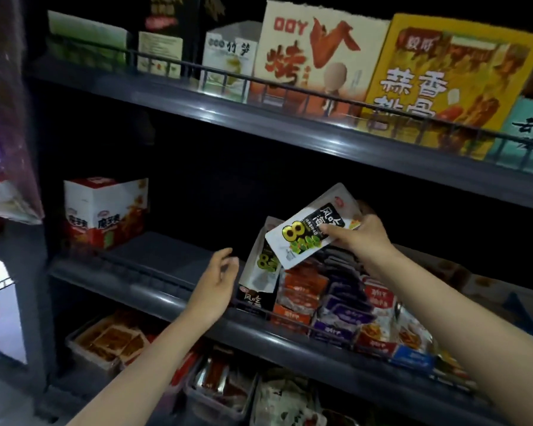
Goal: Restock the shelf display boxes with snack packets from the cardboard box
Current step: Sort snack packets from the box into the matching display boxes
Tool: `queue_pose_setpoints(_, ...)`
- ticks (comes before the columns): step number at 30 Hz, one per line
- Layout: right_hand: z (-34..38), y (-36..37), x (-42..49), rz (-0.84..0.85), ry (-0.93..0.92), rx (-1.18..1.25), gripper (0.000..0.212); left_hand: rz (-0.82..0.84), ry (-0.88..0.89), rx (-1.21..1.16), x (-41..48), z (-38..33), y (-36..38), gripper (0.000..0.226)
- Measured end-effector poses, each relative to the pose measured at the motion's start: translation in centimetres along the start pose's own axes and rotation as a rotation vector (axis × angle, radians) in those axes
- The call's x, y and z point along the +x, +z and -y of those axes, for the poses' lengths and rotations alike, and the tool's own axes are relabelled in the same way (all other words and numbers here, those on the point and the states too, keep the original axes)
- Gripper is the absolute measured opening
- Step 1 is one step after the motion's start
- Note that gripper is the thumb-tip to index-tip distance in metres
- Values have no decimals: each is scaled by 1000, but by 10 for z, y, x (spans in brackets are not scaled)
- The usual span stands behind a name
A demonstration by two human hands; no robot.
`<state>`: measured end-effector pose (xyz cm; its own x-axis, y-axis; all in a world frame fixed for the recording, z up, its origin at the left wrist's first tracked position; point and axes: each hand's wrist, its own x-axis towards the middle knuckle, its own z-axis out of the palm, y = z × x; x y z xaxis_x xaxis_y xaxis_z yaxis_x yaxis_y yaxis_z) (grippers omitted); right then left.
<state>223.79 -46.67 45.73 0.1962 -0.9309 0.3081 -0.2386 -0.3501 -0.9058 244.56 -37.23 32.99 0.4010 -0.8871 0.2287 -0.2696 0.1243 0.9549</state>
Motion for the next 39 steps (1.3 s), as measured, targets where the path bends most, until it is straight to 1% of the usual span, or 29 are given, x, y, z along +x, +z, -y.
queue_pose_setpoints(1,-2,8,11,-21,5,-14,47,7,-1,40,9,7,1,47)
queue_pose_setpoints(2,-3,16,21,-34,0,-34,58,16,0,69,17,13,4,52)
queue_pose_setpoints(4,-5,31,40,-35,-43,-93,76,42,-15,106,31,23,11,57)
queue_pose_setpoints(6,-11,42,60,-35,-73,-132,81,66,-44,99,43,31,18,57)
queue_pose_setpoints(8,-18,51,77,-29,-98,-177,80,81,-44,87,51,38,23,58)
queue_pose_setpoints(10,-24,55,91,13,-141,-291,81,97,-25,74,58,41,27,59)
queue_pose_setpoints(12,-29,59,101,71,-186,-415,86,126,-10,60,64,43,29,57)
queue_pose_setpoints(15,-34,62,109,126,-209,-518,88,152,42,154,65,46,32,50)
queue_pose_setpoints(17,-38,69,111,170,-214,-575,88,139,70,216,62,47,33,45)
queue_pose_setpoints(21,-55,88,113,269,-226,-704,86,126,92,266,58,46,33,43)
queue_pose_setpoints(24,-72,92,117,286,-186,-731,89,126,102,321,57,46,32,43)
queue_pose_setpoints(25,-76,92,119,287,-181,-776,90,120,108,347,57,46,32,43)
queue_pose_setpoints(28,-81,93,119,309,-182,-1016,88,114,121,397,59,49,33,43)
queue_pose_setpoints(30,-82,98,117,304,-201,-1096,87,115,128,413,59,50,33,42)
queue_pose_setpoints(32,-84,102,120,300,-191,-1117,91,115,135,415,60,50,33,42)
queue_pose_setpoints(36,-83,102,121,373,-128,-1130,97,99,129,383,57,49,34,44)
queue_pose_setpoints(39,-76,93,109,367,-130,-1042,89,73,131,377,49,41,30,55)
